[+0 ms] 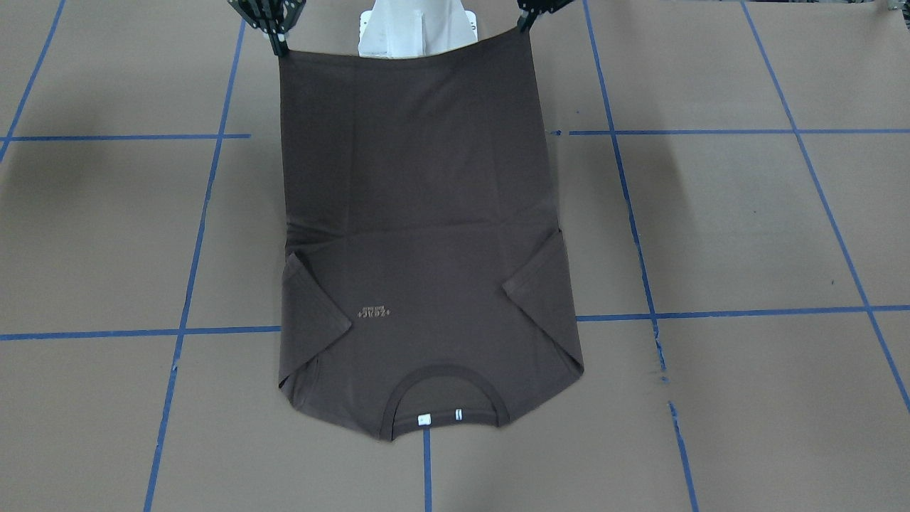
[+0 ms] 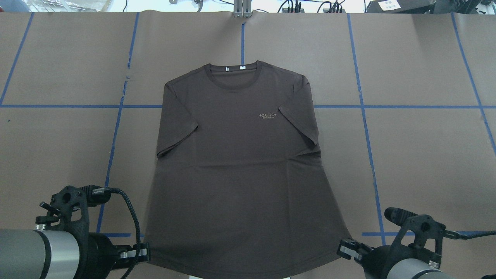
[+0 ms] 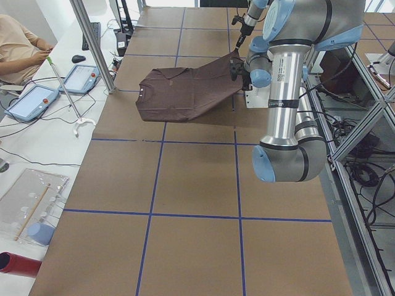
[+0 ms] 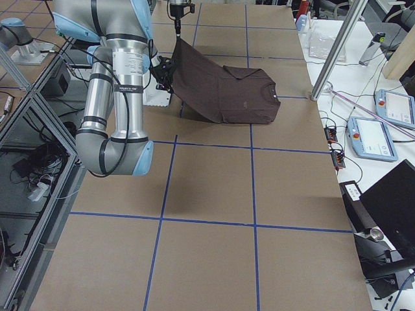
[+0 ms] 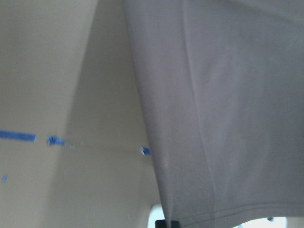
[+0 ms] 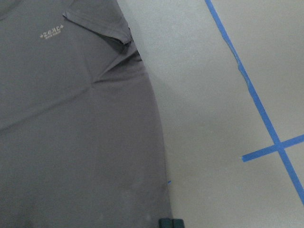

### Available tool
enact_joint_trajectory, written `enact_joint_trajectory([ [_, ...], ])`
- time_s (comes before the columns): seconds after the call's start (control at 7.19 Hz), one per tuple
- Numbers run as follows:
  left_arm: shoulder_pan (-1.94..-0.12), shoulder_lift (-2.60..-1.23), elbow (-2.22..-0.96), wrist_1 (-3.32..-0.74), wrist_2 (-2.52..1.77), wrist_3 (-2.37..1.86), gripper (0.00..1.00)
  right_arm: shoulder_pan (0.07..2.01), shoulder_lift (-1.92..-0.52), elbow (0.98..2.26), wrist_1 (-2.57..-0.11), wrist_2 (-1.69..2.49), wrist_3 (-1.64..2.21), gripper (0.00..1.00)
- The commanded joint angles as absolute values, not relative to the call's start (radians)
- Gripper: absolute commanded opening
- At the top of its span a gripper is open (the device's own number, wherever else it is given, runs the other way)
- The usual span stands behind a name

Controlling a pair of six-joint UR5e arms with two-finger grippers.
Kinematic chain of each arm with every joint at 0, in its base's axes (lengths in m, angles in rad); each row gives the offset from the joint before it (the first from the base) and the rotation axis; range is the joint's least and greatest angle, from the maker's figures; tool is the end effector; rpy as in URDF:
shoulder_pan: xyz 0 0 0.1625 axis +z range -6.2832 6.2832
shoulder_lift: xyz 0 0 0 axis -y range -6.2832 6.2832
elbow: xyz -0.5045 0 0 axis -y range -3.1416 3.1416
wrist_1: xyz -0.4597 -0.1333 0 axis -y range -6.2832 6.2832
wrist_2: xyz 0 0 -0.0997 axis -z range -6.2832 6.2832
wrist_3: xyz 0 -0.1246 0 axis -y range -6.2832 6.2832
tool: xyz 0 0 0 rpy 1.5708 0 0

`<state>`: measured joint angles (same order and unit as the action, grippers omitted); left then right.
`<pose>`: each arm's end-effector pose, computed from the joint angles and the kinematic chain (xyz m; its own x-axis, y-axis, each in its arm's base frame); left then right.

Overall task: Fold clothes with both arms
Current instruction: 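Lift the hem with both grippers and fold it toward the collar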

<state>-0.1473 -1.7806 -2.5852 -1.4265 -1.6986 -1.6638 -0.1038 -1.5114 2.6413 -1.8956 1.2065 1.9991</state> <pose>0.3955 -0.1774 0.1939 0.4611 -0.1615 -0.8725 0.0775 0.9869 -0.1417 -0.3955 -0.1375 0.2592 0.5612 0.3317 0.7583 -0.4306 0.8994 -0.0748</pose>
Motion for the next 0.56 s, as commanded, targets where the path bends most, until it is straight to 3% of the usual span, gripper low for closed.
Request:
enact_joint_trajectory([
  [0.0, -0.211, -1.887, -2.565, -1.305, -1.733, -1.611, 0.00, -0.021, -1.436, 2.637, -1.954, 1.253, 1.979, 0.00],
  [0.42, -0.521, -1.962, -2.397, -1.302, -1.744, -1.305, 0.00, 0.370, -1.213, 2.446, -1.953, 1.492, 1.742, 0.00],
])
